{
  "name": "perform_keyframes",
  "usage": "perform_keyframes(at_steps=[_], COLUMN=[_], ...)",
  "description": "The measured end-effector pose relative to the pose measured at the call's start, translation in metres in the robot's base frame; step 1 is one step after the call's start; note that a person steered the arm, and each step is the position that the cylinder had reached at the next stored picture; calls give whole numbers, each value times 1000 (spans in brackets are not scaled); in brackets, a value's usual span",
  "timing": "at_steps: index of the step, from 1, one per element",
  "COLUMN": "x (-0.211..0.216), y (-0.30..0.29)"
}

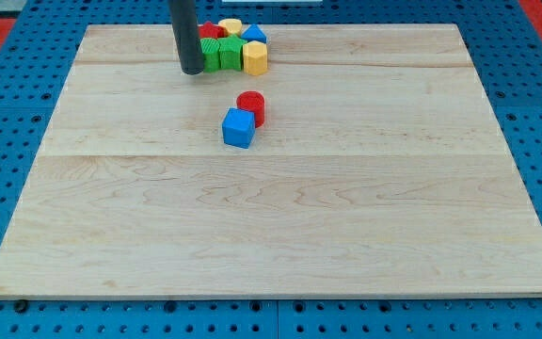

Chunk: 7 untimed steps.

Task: Move red star and red circle towards bottom center

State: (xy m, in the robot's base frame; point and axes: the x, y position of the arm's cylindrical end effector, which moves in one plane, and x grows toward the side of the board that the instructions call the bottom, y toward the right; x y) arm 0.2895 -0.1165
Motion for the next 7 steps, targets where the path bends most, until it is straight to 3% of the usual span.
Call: perform_keyframes(at_steps=[1,3,4,7], x=[2,-59,-87,-96], y=[-31,-86,-87,-38])
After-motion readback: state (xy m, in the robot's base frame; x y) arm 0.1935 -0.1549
